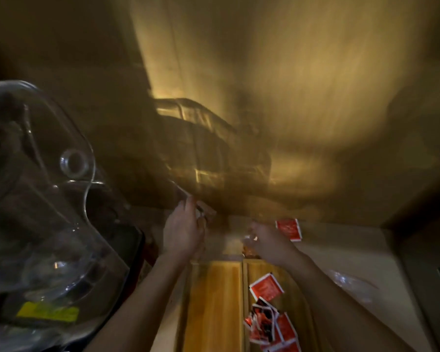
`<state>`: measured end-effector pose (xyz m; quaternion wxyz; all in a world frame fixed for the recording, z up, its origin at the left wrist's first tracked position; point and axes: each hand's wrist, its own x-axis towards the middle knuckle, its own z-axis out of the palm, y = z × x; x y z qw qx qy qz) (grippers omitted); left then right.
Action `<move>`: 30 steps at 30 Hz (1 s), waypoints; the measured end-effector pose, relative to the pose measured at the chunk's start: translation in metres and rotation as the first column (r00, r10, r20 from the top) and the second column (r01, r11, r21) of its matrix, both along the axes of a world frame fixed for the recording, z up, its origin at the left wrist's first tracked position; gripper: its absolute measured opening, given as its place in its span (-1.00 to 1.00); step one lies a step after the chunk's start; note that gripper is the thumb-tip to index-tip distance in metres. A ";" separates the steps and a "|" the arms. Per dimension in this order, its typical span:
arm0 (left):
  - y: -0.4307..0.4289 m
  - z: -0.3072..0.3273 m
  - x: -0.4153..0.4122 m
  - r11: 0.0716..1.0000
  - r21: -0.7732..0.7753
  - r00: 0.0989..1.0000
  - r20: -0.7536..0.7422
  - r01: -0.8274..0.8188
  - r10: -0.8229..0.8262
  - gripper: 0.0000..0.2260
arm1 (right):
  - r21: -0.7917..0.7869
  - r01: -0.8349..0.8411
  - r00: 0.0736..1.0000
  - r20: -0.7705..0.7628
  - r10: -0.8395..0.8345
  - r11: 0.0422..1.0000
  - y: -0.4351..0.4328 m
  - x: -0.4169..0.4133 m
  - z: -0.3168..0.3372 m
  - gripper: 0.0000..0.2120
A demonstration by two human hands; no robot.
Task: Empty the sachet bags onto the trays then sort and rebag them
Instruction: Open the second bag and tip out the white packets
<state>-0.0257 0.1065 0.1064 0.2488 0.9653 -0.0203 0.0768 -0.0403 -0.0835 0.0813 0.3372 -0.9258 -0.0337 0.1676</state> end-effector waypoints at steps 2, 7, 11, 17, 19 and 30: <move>0.012 0.003 0.014 0.996 0.068 0.998 0.010 -0.063 0.062 -0.62 | 0.053 -0.010 1.000 0.016 0.009 0.999 0.020 0.019 -0.001 -0.65; 0.023 -0.003 0.043 0.955 0.290 0.995 -0.059 -0.065 0.086 -0.62 | 0.065 0.069 0.997 -0.048 -0.066 0.995 0.056 0.050 -0.009 -0.42; 0.020 -0.005 0.053 0.956 0.282 0.978 -0.167 -0.076 0.127 -0.68 | -0.001 0.097 0.994 0.056 -0.096 0.995 0.077 0.066 -0.010 -0.53; 0.018 -0.006 0.053 0.980 0.184 0.989 -0.108 -0.077 0.098 -0.76 | 0.171 0.106 0.982 0.139 -0.131 0.980 0.077 0.068 0.000 -0.77; 0.020 -0.002 0.050 0.989 0.130 0.997 -0.034 -0.070 0.075 -0.80 | 0.407 0.151 0.979 0.061 -0.192 0.901 0.071 0.062 0.010 -0.81; -0.009 0.059 0.016 0.882 -0.386 0.927 -0.142 0.272 -0.348 -0.84 | 0.732 0.189 0.913 0.114 -0.391 0.655 0.027 0.034 0.055 -0.83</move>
